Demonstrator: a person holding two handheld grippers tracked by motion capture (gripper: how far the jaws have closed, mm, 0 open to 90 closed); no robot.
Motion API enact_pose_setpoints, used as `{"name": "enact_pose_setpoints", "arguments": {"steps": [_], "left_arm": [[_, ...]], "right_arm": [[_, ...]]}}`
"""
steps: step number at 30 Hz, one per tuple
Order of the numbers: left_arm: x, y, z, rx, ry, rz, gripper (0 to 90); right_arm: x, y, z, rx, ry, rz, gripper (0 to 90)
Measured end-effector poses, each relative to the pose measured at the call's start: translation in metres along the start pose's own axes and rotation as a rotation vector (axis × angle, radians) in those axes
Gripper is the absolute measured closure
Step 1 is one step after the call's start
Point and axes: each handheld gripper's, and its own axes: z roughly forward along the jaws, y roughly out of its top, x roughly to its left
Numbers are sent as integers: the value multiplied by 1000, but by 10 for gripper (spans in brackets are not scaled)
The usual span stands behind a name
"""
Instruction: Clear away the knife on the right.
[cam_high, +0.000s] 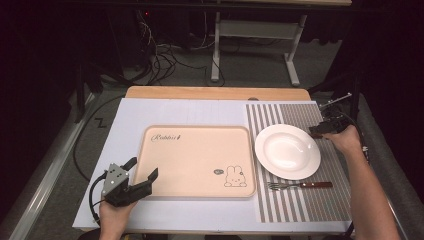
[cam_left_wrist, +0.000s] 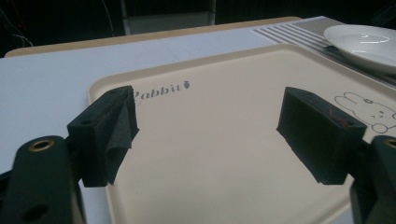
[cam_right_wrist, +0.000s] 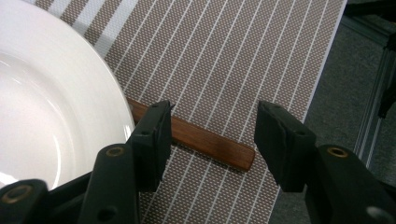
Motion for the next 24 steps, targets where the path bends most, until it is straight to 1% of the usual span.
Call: {"name": "enact_pose_setpoints", "arguments": {"steps": [3, 4, 5, 6, 9, 10, 15, 18, 24], "left_arm": [[1, 0, -1, -5, 3, -5, 206], [1, 0, -1, -4, 4, -7, 206], [1, 0, -1, -3, 5, -9, 206], [1, -1, -1, -1, 6, -9, 206], [1, -1, 0, 2, 8, -8, 205], [1, -1, 0, 3, 9, -8, 204], [1, -1, -1, 3, 18, -13, 204], [1, -1, -1, 3, 23, -15, 205], [1, -1, -1, 1, 27, -15, 205]], "right_arm": [[-2, 0, 4, 14, 11, -8, 496], [-2, -1, 9, 36, 25, -11, 498], [-2, -1, 9, 36, 25, -11, 498], [-2, -2, 13, 47, 39, -11, 496], [-3, -2, 17, 58, 44, -14, 495], [-4, -3, 20, 64, 59, -19, 495], [-6, -3, 23, 64, 77, -20, 495], [-7, -3, 24, 63, 92, -37, 498], [-9, -5, 24, 62, 112, -31, 501]]}}
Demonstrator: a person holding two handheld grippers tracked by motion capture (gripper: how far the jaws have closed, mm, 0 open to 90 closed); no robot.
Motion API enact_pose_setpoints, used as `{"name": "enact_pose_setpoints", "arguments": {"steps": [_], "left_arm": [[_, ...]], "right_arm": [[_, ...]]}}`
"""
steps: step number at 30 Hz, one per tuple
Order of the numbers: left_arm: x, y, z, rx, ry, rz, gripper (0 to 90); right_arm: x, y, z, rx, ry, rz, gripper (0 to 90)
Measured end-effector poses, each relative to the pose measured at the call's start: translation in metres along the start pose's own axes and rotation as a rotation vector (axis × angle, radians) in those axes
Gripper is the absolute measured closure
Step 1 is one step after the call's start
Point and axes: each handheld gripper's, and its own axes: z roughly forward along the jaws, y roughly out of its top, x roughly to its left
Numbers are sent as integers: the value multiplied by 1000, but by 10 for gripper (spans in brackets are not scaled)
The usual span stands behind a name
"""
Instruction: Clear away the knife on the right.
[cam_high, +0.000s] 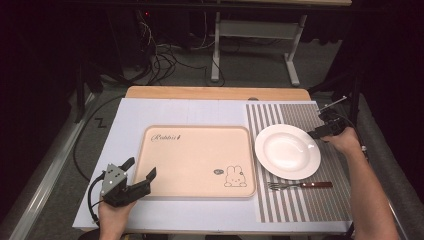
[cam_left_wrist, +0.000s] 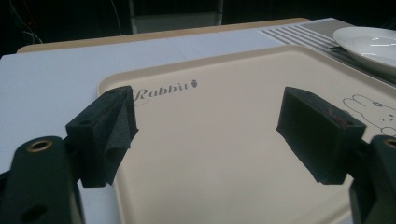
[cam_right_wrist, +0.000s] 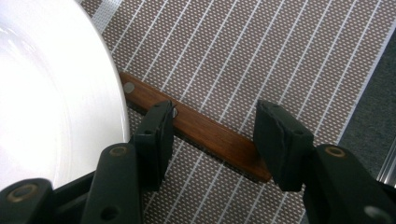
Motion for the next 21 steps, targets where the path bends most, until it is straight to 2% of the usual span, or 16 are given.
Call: {"name": "enact_pose_setpoints", "arguments": {"steps": [5, 14, 21], "left_arm": [[0, 0, 0, -1, -2, 0, 206], [-1, 0, -1, -6, -5, 0, 211], [-1, 0, -1, -5, -6, 3, 211]], "right_arm": [[0, -2, 0, 4, 7, -6, 514], [2, -3, 0, -7, -9, 10, 551], [0, -5, 0, -16, -1, 31, 529]]}}
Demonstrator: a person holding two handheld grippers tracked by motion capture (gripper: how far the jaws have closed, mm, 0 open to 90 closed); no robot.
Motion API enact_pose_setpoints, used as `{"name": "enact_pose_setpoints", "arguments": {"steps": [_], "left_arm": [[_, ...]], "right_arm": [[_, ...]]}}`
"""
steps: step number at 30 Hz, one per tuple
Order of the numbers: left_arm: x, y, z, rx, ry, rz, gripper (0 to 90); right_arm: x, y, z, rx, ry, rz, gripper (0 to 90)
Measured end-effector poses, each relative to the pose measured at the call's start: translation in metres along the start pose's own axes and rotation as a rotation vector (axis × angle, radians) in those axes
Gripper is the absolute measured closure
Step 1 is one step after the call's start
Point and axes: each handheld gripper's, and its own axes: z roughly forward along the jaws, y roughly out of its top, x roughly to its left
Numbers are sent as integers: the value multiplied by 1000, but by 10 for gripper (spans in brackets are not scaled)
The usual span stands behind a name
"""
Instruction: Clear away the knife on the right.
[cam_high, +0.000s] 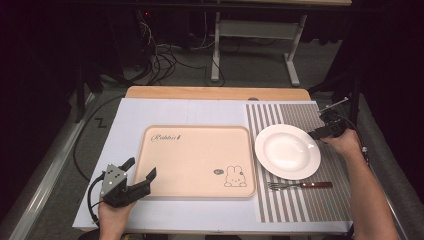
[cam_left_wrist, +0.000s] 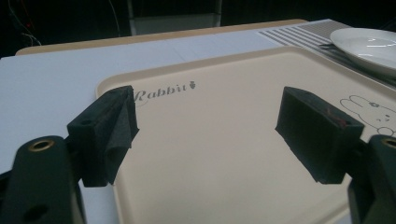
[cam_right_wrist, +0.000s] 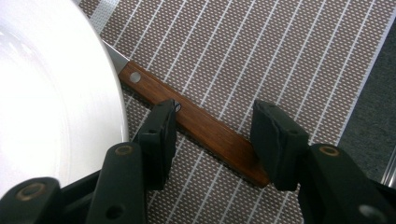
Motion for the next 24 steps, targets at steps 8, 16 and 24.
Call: {"name": "enact_pose_setpoints", "arguments": {"steps": [8, 16, 24], "left_arm": [[0, 0, -1, -1, 3, -1, 213], [0, 0, -1, -2, 3, 0, 214], [0, 0, -1, -3, 4, 0, 214]], "right_arm": [[1, 2, -1, 1, -18, 8, 593], [2, 1, 1, 6, -13, 16, 606], [4, 3, 1, 12, -28, 14, 600]]}}
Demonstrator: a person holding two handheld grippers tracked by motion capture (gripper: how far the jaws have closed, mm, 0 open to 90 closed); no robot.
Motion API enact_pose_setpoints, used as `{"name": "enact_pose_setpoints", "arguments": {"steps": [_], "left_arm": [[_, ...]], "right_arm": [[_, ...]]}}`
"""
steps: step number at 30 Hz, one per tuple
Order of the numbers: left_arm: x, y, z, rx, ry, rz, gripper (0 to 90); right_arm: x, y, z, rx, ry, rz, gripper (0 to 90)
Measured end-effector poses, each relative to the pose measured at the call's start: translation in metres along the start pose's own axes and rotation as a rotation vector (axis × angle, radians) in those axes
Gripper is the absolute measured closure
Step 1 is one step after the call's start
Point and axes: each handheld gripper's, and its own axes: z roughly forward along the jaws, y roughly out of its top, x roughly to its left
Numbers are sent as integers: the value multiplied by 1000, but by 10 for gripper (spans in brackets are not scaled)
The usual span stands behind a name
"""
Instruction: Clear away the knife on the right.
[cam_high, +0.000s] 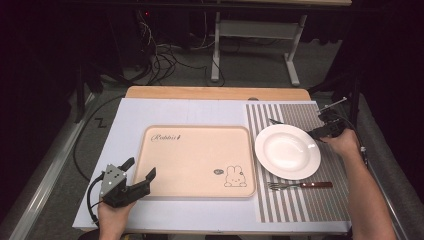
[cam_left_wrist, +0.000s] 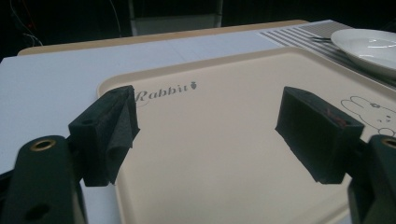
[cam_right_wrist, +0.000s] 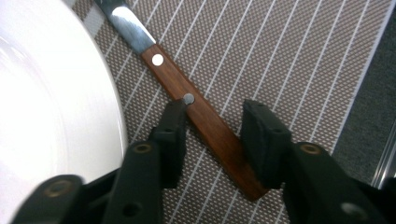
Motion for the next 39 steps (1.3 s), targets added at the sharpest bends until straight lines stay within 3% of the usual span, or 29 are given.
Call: {"name": "enact_pose_setpoints", "arguments": {"steps": [3, 5, 7, 9, 11, 13, 16, 19, 24, 33, 39], "left_arm": [[0, 0, 0, -1, 1, 0, 214], [1, 0, -1, -3, 5, -3, 214], [1, 0, -1, -4, 5, -2, 214], [1, 1, -1, -3, 3, 0, 214], [1, 1, 0, -4, 1, 3, 214], [1, 1, 0, -2, 0, 8, 214], [0, 1, 0, -1, 0, 14, 215], [0, 1, 1, 0, -3, 16, 214], [0, 2, -1, -4, -7, 14, 214], [1, 2, -2, -11, -14, 14, 213], [-2, 2, -1, -8, -22, 20, 213]], "right_arm": [[2, 0, 3, 10, -7, -23, 601], [3, 1, 3, 11, -15, -28, 693], [4, 2, 3, 15, -19, -26, 722], [5, 2, 3, 16, -23, -28, 723], [5, 3, 4, 14, -41, -18, 643], [4, 3, 4, 14, -45, -1, 635], [3, 3, 4, 15, -40, 3, 644], [3, 4, 5, 8, -37, 36, 685], [7, 7, 5, 20, -57, 20, 773], [11, 7, 4, 21, -82, 28, 777], [9, 7, 1, 14, -44, 37, 777]]}}
